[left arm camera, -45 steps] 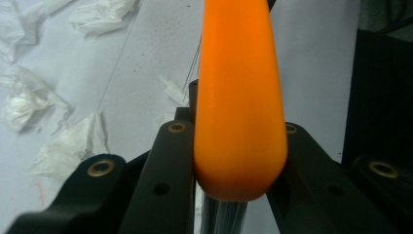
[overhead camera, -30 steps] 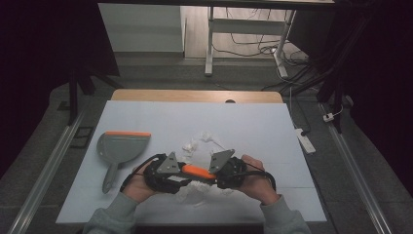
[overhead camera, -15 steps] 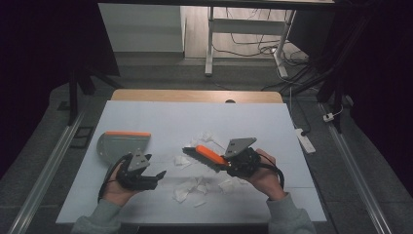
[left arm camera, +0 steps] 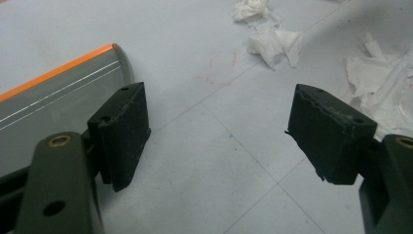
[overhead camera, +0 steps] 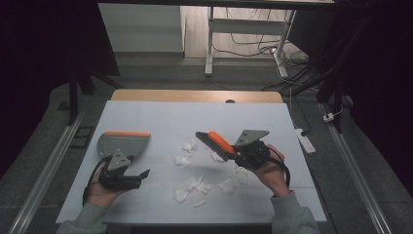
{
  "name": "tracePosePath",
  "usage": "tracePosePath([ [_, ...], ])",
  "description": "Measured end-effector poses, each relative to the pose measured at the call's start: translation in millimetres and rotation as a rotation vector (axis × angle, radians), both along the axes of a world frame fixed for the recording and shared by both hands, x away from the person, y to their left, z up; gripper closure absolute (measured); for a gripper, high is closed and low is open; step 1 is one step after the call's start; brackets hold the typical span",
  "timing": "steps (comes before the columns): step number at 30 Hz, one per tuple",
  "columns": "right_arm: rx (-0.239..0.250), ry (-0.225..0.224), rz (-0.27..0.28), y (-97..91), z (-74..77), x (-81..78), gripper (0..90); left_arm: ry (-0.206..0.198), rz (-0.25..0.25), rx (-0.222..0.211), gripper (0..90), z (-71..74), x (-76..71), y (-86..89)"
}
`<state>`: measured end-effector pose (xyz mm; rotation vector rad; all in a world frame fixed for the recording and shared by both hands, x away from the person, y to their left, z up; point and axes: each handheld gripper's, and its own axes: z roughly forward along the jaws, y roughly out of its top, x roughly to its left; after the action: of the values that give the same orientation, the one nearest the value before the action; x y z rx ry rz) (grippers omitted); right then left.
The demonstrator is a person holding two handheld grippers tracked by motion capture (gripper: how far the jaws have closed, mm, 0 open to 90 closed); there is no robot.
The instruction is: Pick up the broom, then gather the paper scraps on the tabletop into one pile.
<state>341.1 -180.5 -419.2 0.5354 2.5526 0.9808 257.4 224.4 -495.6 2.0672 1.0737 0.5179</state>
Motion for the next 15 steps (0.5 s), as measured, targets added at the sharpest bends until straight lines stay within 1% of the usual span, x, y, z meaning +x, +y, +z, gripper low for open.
tracePosePath([
  [1,0.001,0.0,-0.016,-2.5,-0.6,1.8,70.4,0.001,0.0,0.001,23.8,-0.3,0.2,0.2],
  [4,0.001,0.005,-0.028,-4.9,-1.0,3.4,70.4,0.006,0.001,0.002,23.8,-1.6,0.4,-0.6],
  [6,0.008,0.01,-0.047,-7.8,-2.2,5.7,70.4,0.006,-0.002,0.006,23.7,-1.9,-0.2,-1.4],
  [8,0.003,0.012,-0.049,-8.8,-2.2,6.4,70.4,0.003,-0.003,0.01,23.7,-1.4,-0.8,-1.5],
  [11,0.011,0.014,-0.062,-12.5,-1.3,9.3,70.4,0.003,0.005,0.01,23.6,-2.0,-0.1,-0.7],
  [14,0.018,0.01,-0.078,-18.1,0.5,14.1,70.4,0.01,0.004,0.011,23.6,-3.2,2.1,-0.1],
  [15,0.026,0.015,-0.096,-22.8,0.8,18.6,70.3,0.013,0.004,0.011,23.6,-3.5,3.0,-0.1],
])
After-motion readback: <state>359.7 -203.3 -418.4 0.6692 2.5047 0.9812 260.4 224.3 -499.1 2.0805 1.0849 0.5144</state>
